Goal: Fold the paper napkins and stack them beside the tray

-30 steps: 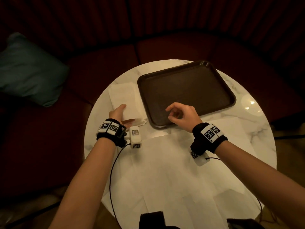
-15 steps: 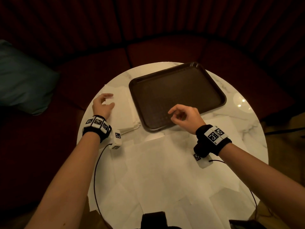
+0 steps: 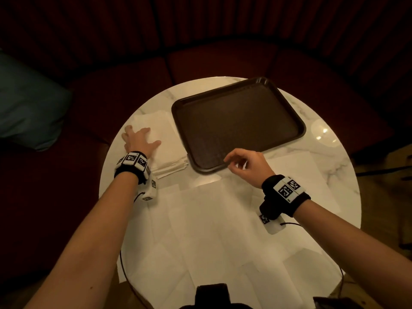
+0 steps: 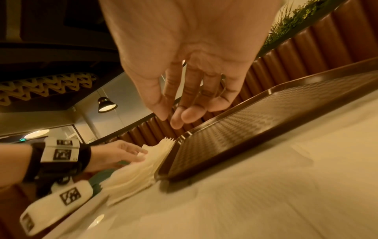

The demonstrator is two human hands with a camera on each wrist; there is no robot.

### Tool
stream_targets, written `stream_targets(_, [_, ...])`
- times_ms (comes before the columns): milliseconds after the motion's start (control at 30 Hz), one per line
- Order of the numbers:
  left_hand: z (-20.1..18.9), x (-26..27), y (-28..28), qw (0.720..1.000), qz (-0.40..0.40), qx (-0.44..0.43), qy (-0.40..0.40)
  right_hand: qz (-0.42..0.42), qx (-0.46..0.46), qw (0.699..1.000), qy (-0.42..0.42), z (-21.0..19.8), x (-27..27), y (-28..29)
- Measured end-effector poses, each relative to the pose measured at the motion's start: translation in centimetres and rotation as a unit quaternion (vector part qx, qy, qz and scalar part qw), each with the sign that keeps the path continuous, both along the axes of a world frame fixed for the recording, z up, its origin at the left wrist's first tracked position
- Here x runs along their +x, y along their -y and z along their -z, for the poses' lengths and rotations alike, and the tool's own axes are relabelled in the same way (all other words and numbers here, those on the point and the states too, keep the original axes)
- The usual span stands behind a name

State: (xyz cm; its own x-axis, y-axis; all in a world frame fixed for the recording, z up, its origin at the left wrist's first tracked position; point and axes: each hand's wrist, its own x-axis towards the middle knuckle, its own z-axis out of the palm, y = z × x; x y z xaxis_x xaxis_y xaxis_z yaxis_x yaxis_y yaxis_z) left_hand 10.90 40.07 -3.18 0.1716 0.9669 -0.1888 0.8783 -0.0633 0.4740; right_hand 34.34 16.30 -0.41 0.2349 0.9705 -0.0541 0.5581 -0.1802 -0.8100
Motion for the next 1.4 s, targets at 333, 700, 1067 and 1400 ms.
stream_targets(333, [-3.2, -3.4, 14.4, 0.997, 0.061, 0.004, 0.04, -0.145, -0.274, 0.936, 0.164, 2.5, -3.6, 6.8])
stream_targets(700, [0.1, -3.1, 27.8, 0.988, -0.022, -0.152, 0.001, -0.015, -0.245, 0.962, 0.122, 3.5, -6.9, 8.7])
stream_targets(1067, [0.7, -4.7, 28.3, 0.936, -0.129, -0.137, 0.298, -0.015, -0.163, 0.979, 0.118, 3.3, -6.4, 8.9])
stream_targets(1400, [2.4, -2.2, 28.3, 0.92, -0.046, -0.181, 0.345, -0.035, -0.246, 0.969, 0.004, 3.8, -7.7, 7.9])
